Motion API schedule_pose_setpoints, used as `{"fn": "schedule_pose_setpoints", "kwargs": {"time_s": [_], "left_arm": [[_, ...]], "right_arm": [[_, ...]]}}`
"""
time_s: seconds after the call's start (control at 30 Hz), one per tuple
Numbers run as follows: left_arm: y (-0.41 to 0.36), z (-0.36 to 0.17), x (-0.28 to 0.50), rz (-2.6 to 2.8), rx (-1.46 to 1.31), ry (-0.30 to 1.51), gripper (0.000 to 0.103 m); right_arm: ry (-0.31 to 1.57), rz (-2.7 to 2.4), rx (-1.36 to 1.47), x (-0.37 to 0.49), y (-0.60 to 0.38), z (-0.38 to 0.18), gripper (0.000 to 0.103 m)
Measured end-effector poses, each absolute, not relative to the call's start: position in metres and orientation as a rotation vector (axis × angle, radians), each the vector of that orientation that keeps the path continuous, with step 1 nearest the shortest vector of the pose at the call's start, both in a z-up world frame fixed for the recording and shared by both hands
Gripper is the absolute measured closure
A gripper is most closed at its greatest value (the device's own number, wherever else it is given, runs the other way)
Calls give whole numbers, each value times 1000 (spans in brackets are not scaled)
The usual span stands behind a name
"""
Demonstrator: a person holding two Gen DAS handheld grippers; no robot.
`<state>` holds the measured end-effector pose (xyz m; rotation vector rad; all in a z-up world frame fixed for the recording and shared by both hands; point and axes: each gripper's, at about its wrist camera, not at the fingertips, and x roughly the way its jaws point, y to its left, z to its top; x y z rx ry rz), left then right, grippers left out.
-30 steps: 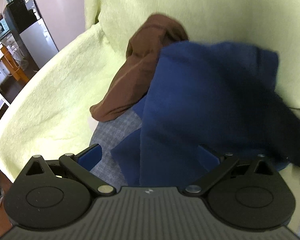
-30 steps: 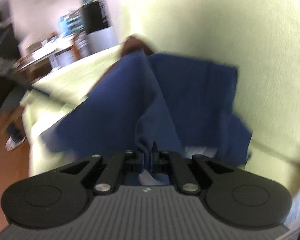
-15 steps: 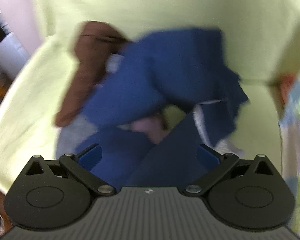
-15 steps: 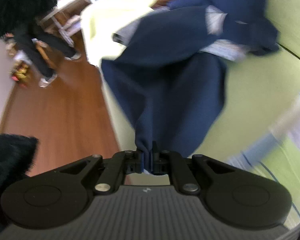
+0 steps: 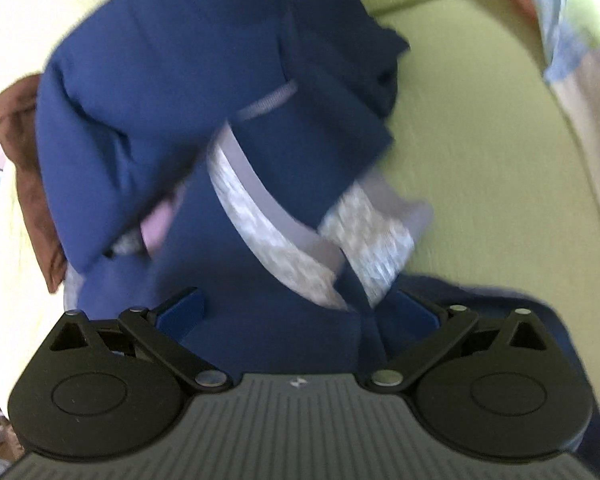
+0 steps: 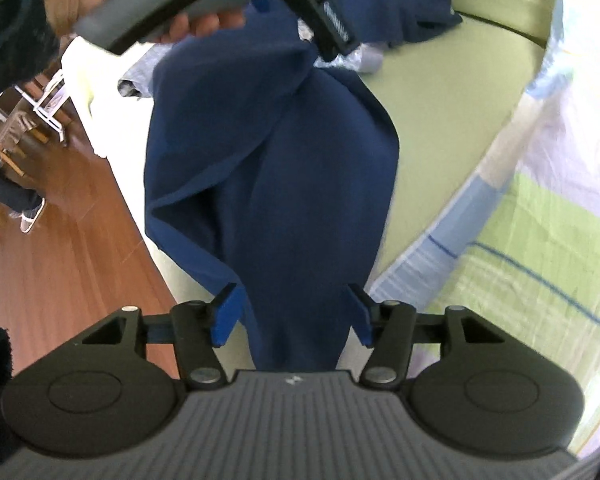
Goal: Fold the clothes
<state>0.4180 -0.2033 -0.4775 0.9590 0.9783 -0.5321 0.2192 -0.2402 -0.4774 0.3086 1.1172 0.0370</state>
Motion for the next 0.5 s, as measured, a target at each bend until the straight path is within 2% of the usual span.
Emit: {"fn": "schedule_pose_setpoints", "kwargs": {"time_s": [0.07, 0.17, 0.23, 0.27, 0.3, 0.37, 0.43, 0.5], "left_arm": [[-191, -473, 418, -522, 920, 967, 41], [-176, -453, 421, -563, 818, 1004, 46], [-169, -436, 422, -621, 726, 1055, 28], [-169, -431, 422, -638, 698, 1076, 5], [-168, -423, 419, -659, 656, 1086, 1], [-172, -415, 410, -689, 627, 1035, 1], [-184, -426, 401, -640, 757, 955, 1], [-190, -444, 402, -612, 809, 969, 1]], "right_arm": [[1119, 37, 291, 214, -233, -479, 47], [1118, 53, 280, 210, -228, -481, 44], [1118, 63, 291, 208, -227, -482, 43], [1118, 64, 297, 208, -226, -482, 43], [1117, 63, 302, 208, -225, -483, 43], [1117, 62, 312, 209, -225, -482, 43], [1112, 64, 316, 211, -226, -481, 43], [1103, 68, 315, 212, -227, -479, 42]]}}
